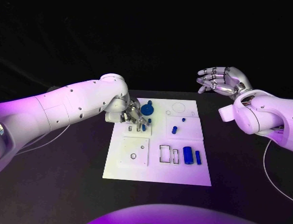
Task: Assemble the parts on the task board
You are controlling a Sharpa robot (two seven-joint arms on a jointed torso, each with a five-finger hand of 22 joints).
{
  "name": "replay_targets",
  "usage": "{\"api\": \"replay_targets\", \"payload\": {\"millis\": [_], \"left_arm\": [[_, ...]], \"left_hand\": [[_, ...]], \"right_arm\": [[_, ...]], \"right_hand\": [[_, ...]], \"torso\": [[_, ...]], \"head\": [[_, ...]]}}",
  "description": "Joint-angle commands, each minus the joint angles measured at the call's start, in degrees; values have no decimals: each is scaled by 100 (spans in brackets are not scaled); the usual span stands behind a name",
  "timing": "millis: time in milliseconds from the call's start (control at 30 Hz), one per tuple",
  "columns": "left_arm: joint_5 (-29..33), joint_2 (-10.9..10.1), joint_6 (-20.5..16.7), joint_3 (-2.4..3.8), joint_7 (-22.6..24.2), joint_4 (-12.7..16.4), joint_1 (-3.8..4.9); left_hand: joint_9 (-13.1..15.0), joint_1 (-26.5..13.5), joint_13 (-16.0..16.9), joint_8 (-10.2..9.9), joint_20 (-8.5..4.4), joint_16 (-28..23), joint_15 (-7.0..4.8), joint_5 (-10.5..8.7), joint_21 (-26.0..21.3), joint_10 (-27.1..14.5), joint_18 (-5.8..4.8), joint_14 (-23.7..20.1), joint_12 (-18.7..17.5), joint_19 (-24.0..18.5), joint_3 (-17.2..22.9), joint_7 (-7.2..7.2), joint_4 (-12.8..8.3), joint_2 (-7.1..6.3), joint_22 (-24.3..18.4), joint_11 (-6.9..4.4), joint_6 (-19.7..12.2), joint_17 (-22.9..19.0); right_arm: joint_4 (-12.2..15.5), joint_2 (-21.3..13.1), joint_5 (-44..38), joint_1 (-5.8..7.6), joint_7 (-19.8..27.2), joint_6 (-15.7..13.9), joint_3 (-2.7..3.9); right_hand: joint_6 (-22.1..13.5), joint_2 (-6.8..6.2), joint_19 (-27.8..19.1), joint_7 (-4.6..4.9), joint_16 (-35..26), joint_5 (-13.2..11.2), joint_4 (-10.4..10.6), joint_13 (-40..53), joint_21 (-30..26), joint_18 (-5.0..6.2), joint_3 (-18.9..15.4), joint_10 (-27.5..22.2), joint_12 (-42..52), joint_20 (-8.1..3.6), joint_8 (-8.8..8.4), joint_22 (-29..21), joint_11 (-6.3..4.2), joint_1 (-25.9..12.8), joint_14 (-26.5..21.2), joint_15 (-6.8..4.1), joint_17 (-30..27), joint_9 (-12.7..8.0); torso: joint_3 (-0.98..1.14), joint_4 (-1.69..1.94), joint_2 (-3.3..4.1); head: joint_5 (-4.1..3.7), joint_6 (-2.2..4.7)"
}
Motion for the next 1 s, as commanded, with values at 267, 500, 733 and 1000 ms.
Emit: {"api": "replay_targets", "payload": {"millis": [267, 500, 733, 1000], "left_arm": [[71, 25, -3, 1, 7, -5, -6], [154, 32, -23, 1, 45, -3, -7], [177, 36, -24, 1, 75, -1, -7], [222, 40, -34, 1, 119, -4, -7]], "left_hand": [[19, 271, -20, 23, 21, -46, -1, -24, 47, -52, -88, 160, -33, -18, 169, 13, -3, 72, 19, 12, -70, 27], [22, 630, -44, -2, 22, -54, -6, -22, 58, -78, -87, 161, -42, -30, 537, 7, -29, 129, 34, 4, -91, 36], [24, 813, -69, -24, 22, -62, -6, -22, 71, -99, -90, 161, -53, -33, 859, 10, -39, 34, 60, 4, -98, 42], [42, 1088, -110, -43, 12, -67, -18, -18, 84, -121, -91, 167, -77, -39, 1588, 1, -192, -118, 86, -6, -110, 63]], "right_arm": [[-25, 36, 17, -29, -29, -50, -1], [-36, 50, 15, -38, -58, -36, -2], [-47, 57, -4, -43, -101, -27, -2], [-62, 68, -13, -45, -129, -10, -3]], "right_hand": [[-29, 99, 98, 403, -74, 121, -8, -73, -61, 61, -43, 15, -27, -4, 42, -58, 35, 24, 82, -10, -19, -16], [-29, 99, 100, 403, -78, 127, -8, -78, -63, 61, -44, 15, -27, -4, 43, -61, 35, 23, 83, -10, -20, -17], [-28, 100, 104, 403, -83, 135, -7, -86, -67, 61, -47, 17, -26, -4, 45, -67, 35, 19, 87, -10, -21, -18], [-25, 100, 112, 402, -88, 142, -5, -95, -71, 61, -52, 21, -24, -4, 48, -74, 34, 13, 95, -11, -21, -19]], "torso": [[6, 5, 1], [4, 4, 3], [4, 9, 4], [6, 7, 4]], "head": [[-7, -8], [-9, -16], [-13, -19], [2, -30]]}}
